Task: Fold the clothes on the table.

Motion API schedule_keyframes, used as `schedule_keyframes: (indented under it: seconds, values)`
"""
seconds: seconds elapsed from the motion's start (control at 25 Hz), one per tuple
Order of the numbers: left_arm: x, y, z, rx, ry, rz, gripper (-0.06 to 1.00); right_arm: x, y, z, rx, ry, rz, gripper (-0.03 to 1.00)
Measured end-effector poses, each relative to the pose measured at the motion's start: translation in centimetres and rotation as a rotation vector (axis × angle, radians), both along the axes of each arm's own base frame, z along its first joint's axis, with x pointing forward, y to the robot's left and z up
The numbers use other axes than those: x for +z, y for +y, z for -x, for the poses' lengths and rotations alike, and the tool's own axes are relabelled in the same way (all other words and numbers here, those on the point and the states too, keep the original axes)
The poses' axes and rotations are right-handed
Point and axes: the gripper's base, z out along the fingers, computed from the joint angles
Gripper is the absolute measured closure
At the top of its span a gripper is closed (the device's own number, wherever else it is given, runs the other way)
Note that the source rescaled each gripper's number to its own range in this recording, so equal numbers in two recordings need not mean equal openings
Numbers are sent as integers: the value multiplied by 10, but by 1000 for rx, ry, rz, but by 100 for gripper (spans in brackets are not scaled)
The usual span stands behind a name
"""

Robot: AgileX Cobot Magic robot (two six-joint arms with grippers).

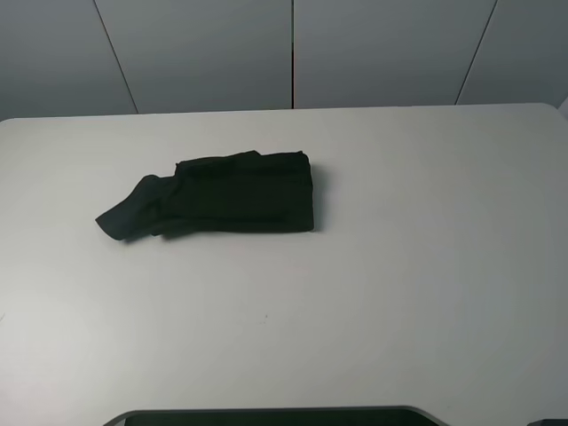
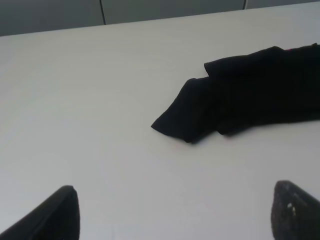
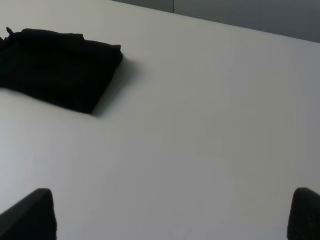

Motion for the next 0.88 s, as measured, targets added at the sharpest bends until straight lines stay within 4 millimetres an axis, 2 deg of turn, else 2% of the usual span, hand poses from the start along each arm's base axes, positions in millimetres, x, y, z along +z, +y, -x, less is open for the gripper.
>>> schedule_keyframes:
  seconds: [0.36, 0.88]
  values:
    - [-31, -6, -5, -28, 76, 18, -6, -35, 14, -12, 61, 90, -20, -3]
    - [-36, -12, -15, -69, -5, 22, -6, -38, 17, -15, 104, 52, -11, -3]
